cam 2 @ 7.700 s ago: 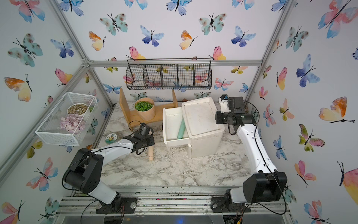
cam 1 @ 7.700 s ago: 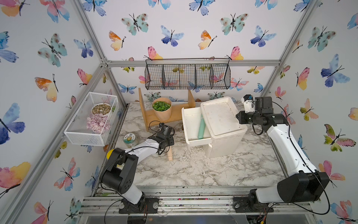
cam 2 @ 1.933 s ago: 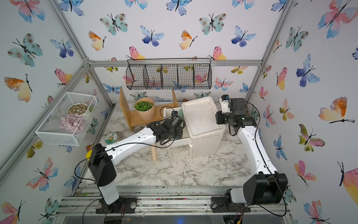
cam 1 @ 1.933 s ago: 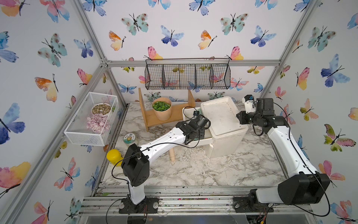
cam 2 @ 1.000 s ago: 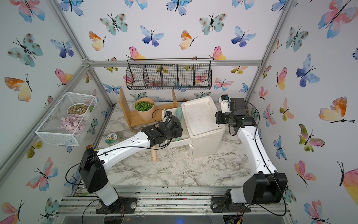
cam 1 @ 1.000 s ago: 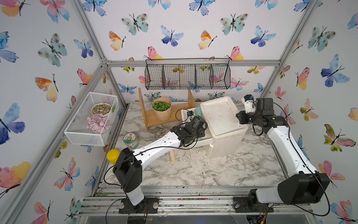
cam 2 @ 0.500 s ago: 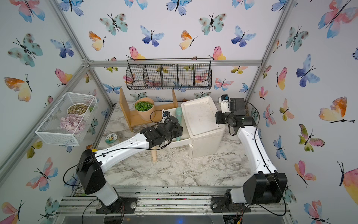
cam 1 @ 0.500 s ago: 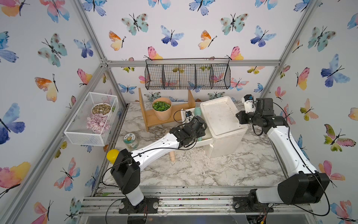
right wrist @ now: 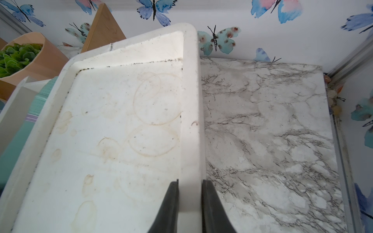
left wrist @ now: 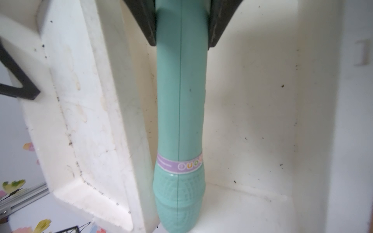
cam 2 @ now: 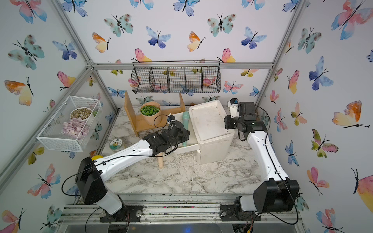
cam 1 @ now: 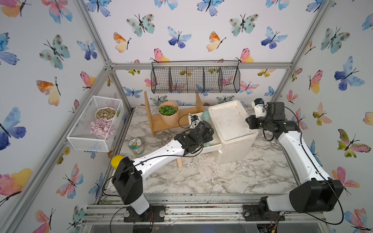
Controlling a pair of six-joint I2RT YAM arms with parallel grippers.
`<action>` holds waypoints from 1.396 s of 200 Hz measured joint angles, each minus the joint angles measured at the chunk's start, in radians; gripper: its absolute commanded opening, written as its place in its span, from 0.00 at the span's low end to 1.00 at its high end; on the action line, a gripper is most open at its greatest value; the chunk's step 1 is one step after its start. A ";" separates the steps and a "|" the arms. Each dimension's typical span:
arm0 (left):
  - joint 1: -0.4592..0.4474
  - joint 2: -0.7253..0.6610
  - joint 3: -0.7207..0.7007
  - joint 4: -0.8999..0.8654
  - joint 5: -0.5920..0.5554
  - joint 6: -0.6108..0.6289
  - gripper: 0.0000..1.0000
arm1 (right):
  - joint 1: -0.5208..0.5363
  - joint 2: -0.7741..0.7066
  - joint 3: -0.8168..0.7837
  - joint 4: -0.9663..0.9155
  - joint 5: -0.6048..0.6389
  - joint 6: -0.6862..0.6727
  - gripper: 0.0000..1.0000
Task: Take the microphone out of the drawer
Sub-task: Pick up the microphone from the drawer, then place the microphone at the center of the board.
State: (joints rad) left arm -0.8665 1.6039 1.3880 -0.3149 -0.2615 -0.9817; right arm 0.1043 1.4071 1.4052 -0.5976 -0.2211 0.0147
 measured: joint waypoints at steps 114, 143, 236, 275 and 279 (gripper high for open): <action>0.018 -0.029 -0.001 0.033 -0.070 -0.040 0.08 | 0.000 0.000 0.000 -0.001 0.000 0.002 0.06; 0.018 -0.045 -0.001 0.037 -0.079 0.017 0.09 | 0.000 0.000 0.000 -0.001 0.000 0.002 0.07; 0.061 -0.171 -0.019 0.045 -0.165 0.233 0.10 | 0.000 0.000 0.000 -0.001 0.000 0.002 0.06; 0.210 -0.257 -0.145 0.017 -0.150 0.263 0.10 | 0.000 0.000 0.000 -0.001 0.000 0.003 0.06; 0.222 -0.264 -0.154 0.014 -0.148 0.264 0.10 | 0.000 0.000 0.000 -0.001 0.000 0.002 0.07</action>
State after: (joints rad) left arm -0.6449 1.3403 1.2335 -0.3012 -0.4099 -0.7177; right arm 0.1043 1.4075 1.4052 -0.5983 -0.2214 0.0170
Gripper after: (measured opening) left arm 0.356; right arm 0.204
